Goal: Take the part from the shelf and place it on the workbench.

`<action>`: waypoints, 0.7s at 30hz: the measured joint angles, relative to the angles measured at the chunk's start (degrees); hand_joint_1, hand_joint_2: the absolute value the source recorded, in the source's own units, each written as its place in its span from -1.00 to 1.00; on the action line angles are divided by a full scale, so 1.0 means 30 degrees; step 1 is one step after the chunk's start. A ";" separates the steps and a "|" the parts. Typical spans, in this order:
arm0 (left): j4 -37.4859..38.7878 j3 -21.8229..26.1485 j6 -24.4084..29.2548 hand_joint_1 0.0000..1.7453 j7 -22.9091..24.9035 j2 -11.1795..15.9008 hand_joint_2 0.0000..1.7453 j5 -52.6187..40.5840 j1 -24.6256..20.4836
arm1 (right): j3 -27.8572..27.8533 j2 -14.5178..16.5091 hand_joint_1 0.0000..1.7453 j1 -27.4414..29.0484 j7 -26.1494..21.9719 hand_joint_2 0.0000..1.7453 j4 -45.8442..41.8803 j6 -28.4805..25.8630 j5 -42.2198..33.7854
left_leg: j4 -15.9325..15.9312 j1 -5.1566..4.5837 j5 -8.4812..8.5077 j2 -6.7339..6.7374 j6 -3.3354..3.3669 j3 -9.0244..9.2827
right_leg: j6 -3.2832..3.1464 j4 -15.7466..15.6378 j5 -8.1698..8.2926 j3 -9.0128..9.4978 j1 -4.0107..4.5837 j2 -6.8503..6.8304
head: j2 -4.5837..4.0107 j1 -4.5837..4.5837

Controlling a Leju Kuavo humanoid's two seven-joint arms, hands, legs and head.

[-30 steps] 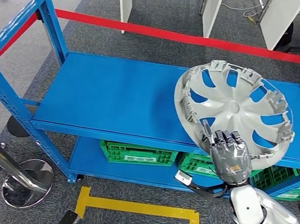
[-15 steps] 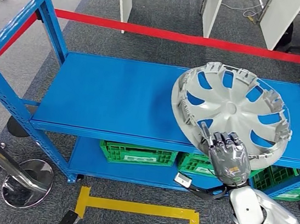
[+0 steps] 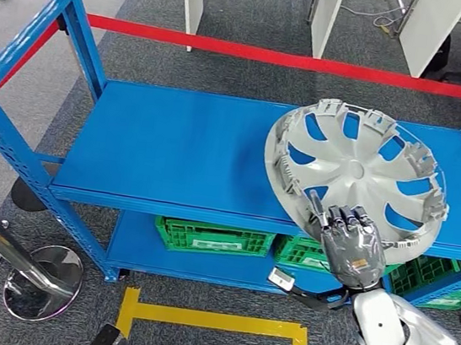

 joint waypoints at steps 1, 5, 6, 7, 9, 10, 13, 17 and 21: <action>0.0000 0.0000 0.0005 -1.00 0.0002 -0.0002 -1.00 -0.0011 -0.0014 | -0.0057 -0.0002 1.00 0.0033 -0.0004 1.00 -0.0002 0.0000 -0.0004 | -0.0192 0.0045 0.0100 0.0018 0.0100 0.0095 | 0.0058 0.0007 -0.0038 -0.0048 0.0013 -0.0064 | 0.0000 0.0007; -0.0007 0.0000 0.0013 -1.00 0.0007 -0.0011 -1.00 -0.0027 -0.0037 | -0.0329 -0.0002 1.00 0.0159 -0.0013 1.00 -0.0004 -0.0007 -0.0009 | -0.0691 0.0163 0.0343 0.0111 0.0360 0.0385 | 0.0056 0.3226 -0.1456 -0.1914 0.0094 -0.0458 | 0.0000 0.0087; -0.0007 0.0000 0.0015 -1.00 0.0009 -0.0011 -1.00 -0.0027 -0.0026 | -0.0357 0.0000 1.00 0.0208 -0.0018 1.00 -0.0004 -0.0007 -0.0004 | -0.0669 0.0163 0.0333 0.0135 0.0370 0.0390 | 0.0063 0.4420 -0.1734 -0.2644 0.0093 -0.0473 | 0.0000 0.0093; -0.0007 0.0000 0.0024 -1.00 0.0011 -0.0013 -1.00 -0.0025 -0.0015 | -0.0379 0.0000 1.00 0.0278 -0.0026 1.00 -0.0004 -0.0007 0.0000 | -0.0635 0.0169 0.0303 0.0148 0.0369 0.0401 | 0.0082 0.5074 -0.1644 -0.3146 0.0077 -0.0484 | 0.0000 0.0089; -0.0007 0.0000 0.0056 -1.00 0.0013 -0.0022 -1.00 -0.0022 -0.0013 | -0.0446 -0.0004 1.00 0.0417 -0.0042 1.00 -0.0004 -0.0007 -0.0004 | -0.0483 0.0212 0.0144 0.0110 0.0276 0.0427 | 0.0139 0.4280 -0.0415 -0.3167 0.0014 -0.0500 | 0.0000 0.0095; -0.0007 0.0000 0.0082 -1.00 0.0024 -0.0029 -1.00 -0.0022 -0.0011 | -0.0504 -0.0005 1.00 0.0488 -0.0049 1.00 -0.0004 -0.0007 -0.0011 | -0.0346 0.0241 -0.0007 0.0072 0.0183 0.0418 | 0.0177 0.3151 0.0334 -0.2781 -0.0028 -0.0488 | 0.0000 0.0097; -0.0007 0.0000 0.0217 -1.00 0.0113 -0.0029 -1.00 -0.0022 0.0005 | -0.0705 -0.0033 1.00 0.0735 -0.0060 1.00 -0.0033 -0.0029 -0.0009 | 0.0175 0.0196 -0.0396 -0.0063 -0.0159 0.0115 | 0.0132 0.1247 0.1069 -0.1806 -0.0034 -0.0329 | 0.0005 0.0117; -0.0007 0.0000 0.0506 -1.00 0.0381 0.0015 -1.00 -0.0022 0.0142 | -0.1047 -0.0167 1.00 0.1172 -0.0035 1.00 -0.0213 -0.0051 -0.0013 | 0.0811 0.0164 -0.0941 0.0205 -0.0532 -0.0305 | -0.0310 0.1112 0.0726 -0.1812 -0.0089 -0.0489 | 0.0007 0.0017; -0.0007 0.0000 0.0634 -1.00 0.0521 0.0007 -1.00 -0.0022 0.0172 | -0.1492 -0.0479 1.00 0.1657 -0.0031 1.00 -0.0477 -0.0051 -0.0022 | 0.4947 0.0360 -0.3202 0.1030 -0.0930 -0.2012 | -0.0638 0.1083 0.0721 -0.1838 0.0022 -0.0857 | 0.0007 -0.0142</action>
